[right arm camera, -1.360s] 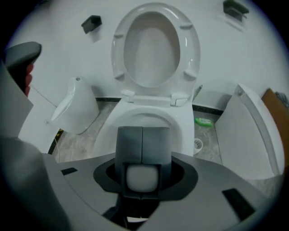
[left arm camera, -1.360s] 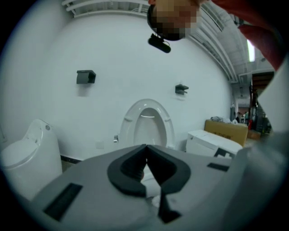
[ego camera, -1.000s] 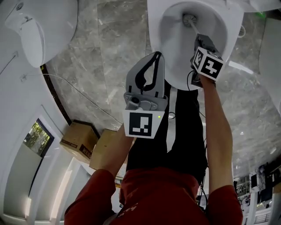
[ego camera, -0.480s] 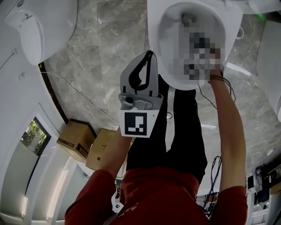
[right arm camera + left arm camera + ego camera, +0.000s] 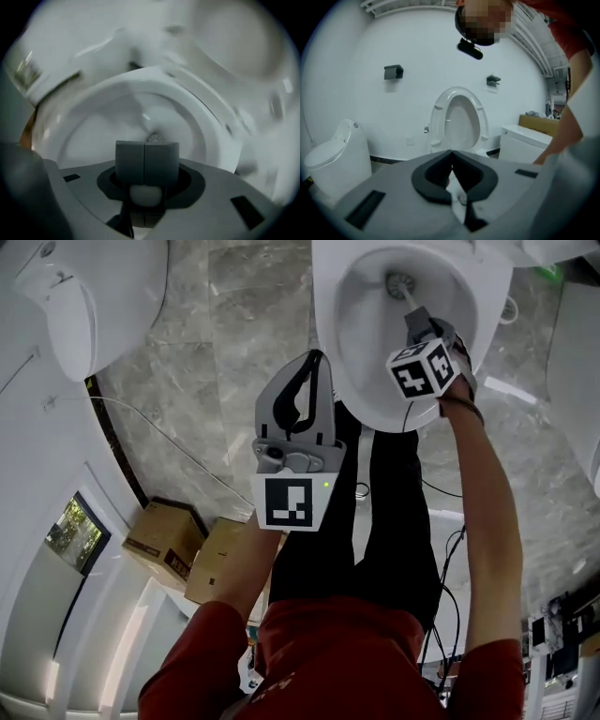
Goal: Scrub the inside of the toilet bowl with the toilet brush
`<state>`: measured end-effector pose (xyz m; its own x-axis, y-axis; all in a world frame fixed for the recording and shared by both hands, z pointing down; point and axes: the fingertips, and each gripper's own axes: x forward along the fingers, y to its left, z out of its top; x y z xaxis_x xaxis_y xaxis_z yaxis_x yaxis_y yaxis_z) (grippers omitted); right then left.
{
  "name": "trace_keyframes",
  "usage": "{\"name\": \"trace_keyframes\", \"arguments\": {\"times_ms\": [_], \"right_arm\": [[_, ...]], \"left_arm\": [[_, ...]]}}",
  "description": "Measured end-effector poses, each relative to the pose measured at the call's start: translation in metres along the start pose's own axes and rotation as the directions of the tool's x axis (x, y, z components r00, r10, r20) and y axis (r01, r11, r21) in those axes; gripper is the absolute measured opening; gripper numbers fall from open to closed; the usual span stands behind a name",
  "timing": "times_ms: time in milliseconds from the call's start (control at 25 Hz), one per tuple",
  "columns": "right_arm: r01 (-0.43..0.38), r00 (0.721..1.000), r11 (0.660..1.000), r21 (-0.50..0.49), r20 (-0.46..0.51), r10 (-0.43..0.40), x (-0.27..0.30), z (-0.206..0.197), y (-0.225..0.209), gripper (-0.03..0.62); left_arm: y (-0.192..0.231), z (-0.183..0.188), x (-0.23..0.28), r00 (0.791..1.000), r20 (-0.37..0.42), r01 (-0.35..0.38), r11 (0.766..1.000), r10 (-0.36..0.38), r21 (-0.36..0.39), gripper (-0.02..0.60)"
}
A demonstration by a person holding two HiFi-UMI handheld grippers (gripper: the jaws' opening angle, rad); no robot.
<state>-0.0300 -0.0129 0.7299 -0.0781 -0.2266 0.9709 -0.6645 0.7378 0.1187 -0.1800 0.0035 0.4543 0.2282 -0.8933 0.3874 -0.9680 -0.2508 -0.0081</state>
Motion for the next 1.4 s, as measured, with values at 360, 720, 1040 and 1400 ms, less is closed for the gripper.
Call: {"name": "trace_keyframes", "arguments": {"times_ms": [360,720,1040,1400], "right_arm": [[0.133,0.986,0.836,-0.533,0.154,-0.059,-0.05,-0.014,-0.011,0.156],[0.076,0.995,0.867,-0.493,0.092,-0.035,-0.094,-0.069,-0.018,0.156],[-0.148,0.985,0.982,-0.117,0.069,0.157,-0.12,-0.076,0.057,0.156],[-0.06,0.96,0.995,-0.08,0.27,0.079,-0.113,0.029,0.029,0.156]], "left_arm": [[-0.005,0.007,-0.006,1.0,-0.012,0.003,1.0,-0.003,0.008,0.0],[-0.028,0.008,0.002,0.999,-0.038,0.018,0.999,-0.019,-0.028,0.001],[-0.014,-0.002,0.006,0.998,-0.057,0.007,0.999,-0.009,-0.038,0.0],[0.0,-0.01,0.008,0.998,-0.063,-0.013,0.998,0.009,-0.056,0.0]]}}
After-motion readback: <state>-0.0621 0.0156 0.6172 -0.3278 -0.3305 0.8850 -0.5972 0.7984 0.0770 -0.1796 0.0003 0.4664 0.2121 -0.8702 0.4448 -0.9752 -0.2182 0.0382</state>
